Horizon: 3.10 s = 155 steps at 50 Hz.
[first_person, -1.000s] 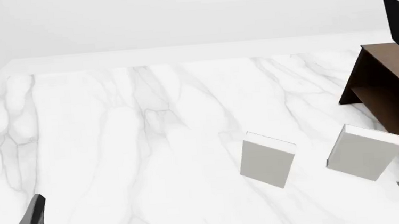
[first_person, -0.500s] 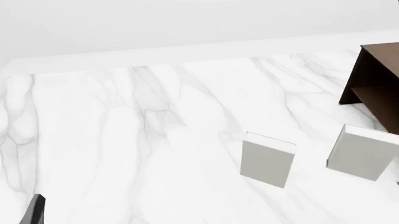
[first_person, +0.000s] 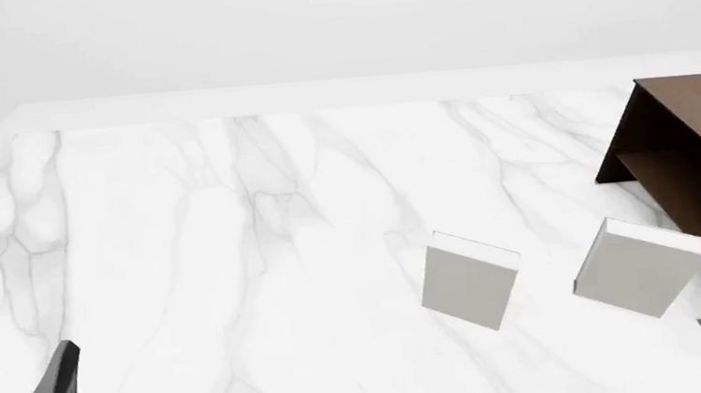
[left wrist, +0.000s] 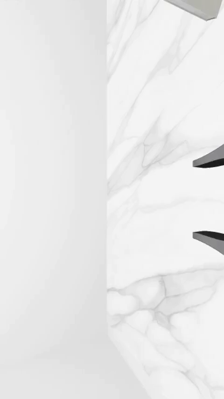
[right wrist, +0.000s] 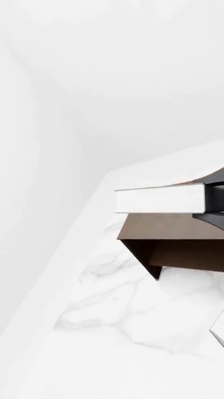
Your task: Pick up the book on the left and place it on top of the shelf.
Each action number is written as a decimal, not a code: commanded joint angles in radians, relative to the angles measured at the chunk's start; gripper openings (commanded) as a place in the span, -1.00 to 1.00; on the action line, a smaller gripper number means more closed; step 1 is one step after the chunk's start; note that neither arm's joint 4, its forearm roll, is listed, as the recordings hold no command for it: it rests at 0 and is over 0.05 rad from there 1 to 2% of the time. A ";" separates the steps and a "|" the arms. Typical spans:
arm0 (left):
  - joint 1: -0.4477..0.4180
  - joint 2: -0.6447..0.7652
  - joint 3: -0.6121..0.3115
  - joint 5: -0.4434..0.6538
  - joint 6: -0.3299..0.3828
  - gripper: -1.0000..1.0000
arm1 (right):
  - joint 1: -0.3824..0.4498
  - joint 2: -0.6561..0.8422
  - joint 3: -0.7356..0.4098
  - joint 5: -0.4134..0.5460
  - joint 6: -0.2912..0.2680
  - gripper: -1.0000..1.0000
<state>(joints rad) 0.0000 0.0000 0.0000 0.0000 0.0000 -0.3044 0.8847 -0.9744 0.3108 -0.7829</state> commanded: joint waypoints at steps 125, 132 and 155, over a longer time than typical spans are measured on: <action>0.000 0.000 0.000 0.000 0.000 1.00 | -0.279 0.337 -0.018 -0.303 -0.093 -1.00; 0.000 0.000 0.000 0.000 0.000 1.00 | -0.292 0.358 -0.010 -0.326 -0.097 -1.00; 0.000 0.000 0.000 0.000 0.000 1.00 | -0.283 0.434 0.005 -0.375 -0.104 -1.00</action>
<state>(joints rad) 0.0000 0.0000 0.0000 0.0000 0.0000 -0.5896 1.2925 -0.9631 -0.0324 -0.9000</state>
